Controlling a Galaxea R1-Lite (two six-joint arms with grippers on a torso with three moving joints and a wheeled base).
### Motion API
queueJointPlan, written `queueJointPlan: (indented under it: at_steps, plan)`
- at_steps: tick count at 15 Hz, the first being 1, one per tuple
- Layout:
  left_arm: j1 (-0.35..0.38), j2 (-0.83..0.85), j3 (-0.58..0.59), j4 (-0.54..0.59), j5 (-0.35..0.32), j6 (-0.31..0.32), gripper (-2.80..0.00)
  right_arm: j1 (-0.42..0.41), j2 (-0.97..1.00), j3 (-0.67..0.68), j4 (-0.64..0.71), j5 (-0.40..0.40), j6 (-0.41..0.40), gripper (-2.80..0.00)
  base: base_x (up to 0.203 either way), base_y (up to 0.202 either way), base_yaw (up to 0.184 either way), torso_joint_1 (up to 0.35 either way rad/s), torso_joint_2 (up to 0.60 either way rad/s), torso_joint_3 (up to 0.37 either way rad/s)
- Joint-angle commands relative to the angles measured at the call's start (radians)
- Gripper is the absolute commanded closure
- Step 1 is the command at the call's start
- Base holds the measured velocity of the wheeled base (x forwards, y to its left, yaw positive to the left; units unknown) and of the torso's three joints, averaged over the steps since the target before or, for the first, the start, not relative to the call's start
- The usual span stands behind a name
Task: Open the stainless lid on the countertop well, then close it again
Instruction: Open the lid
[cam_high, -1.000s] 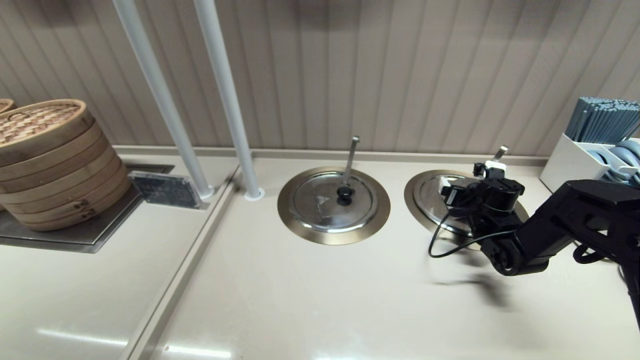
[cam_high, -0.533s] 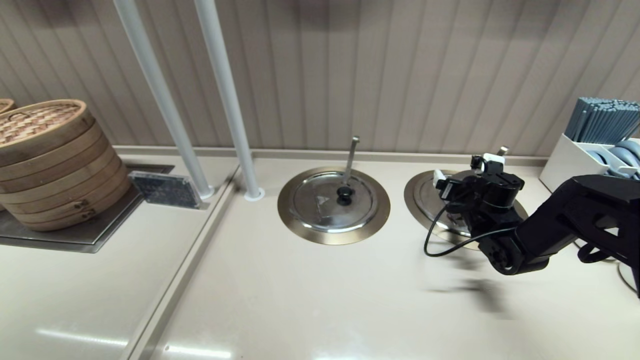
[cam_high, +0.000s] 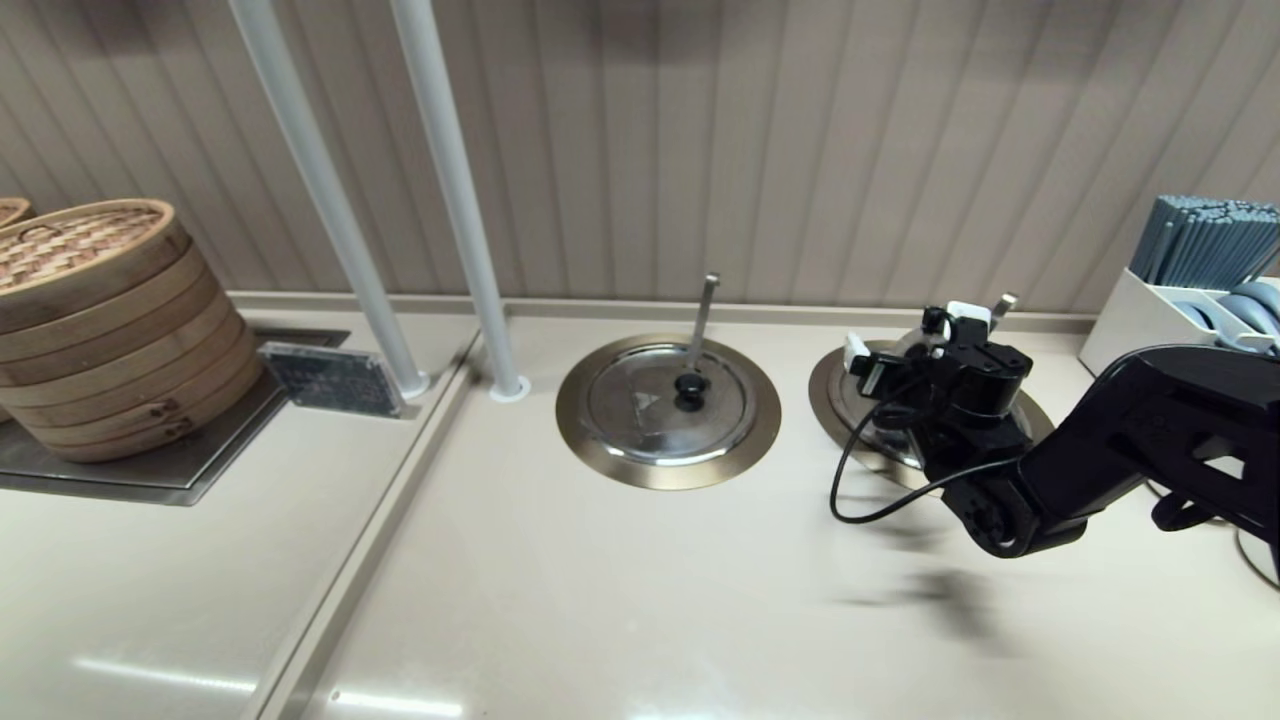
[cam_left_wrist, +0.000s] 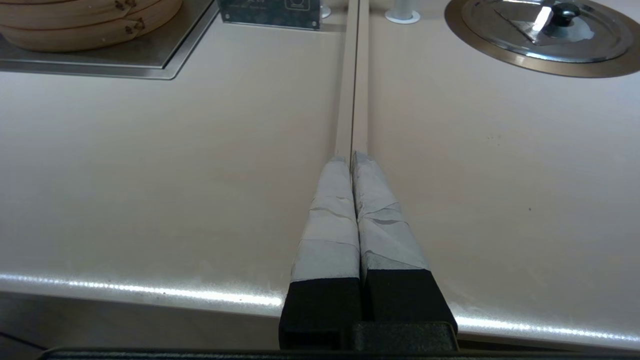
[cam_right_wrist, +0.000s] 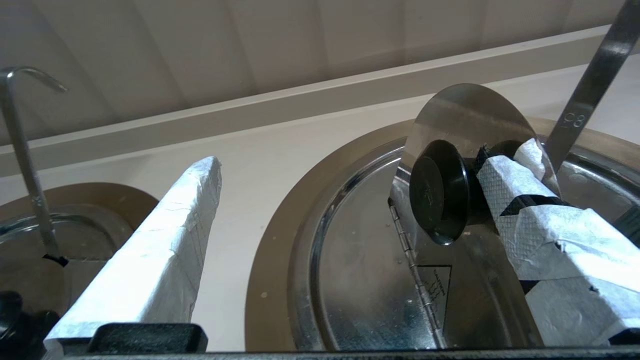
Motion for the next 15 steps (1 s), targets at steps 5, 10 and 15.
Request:
queueJointPlan:
  at_steps: [5,10,15]
  plan:
    - [0.0,0.0,0.0,0.0,0.001,0.0,0.0,0.057,-0.047,0.05,-0.01,-0.004,0.002,-2.8,0.0,0.0,0.0,0.0,0.0,0.0]
    - [0.0,0.0,0.0,0.0,0.001,0.0,0.0,0.134,-0.174,0.124,-0.006,-0.002,0.028,-2.8,0.0,0.0,0.0,0.0,0.0,0.0]
    - [0.0,0.0,0.0,0.0,0.001,0.0,0.0,0.143,-0.281,0.144,0.021,0.001,0.034,-2.8,0.0,0.0,0.0,0.0,0.0,0.0]
